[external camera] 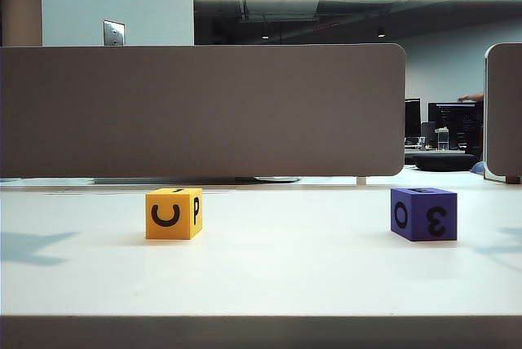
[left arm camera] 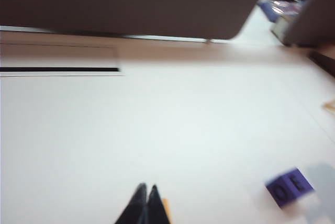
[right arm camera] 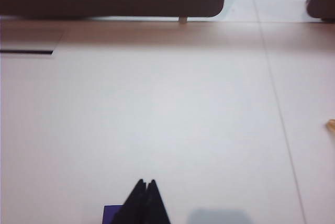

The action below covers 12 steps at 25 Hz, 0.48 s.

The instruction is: Stack the letter block on the right onto the letter block on the left.

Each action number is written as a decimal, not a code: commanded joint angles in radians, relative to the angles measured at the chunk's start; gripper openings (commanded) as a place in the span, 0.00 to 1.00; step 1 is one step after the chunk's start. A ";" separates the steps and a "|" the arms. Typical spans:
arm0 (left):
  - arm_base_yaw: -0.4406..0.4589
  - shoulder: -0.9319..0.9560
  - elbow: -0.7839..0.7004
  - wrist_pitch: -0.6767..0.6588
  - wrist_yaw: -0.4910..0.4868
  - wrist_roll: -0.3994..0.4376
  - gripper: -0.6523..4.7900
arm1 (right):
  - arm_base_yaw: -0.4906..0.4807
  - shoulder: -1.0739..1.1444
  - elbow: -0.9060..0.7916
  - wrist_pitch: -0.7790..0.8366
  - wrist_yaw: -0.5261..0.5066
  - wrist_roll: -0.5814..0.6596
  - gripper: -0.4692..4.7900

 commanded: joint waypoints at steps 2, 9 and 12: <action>-0.055 0.045 0.032 -0.045 0.006 -0.002 0.11 | 0.067 0.090 0.041 -0.001 0.024 -0.006 0.42; -0.077 0.109 0.064 -0.126 0.008 0.003 0.11 | 0.136 0.228 0.046 -0.014 0.008 -0.006 0.90; -0.077 0.112 0.064 -0.124 0.030 0.005 0.11 | 0.140 0.285 0.046 -0.033 0.008 -0.002 1.00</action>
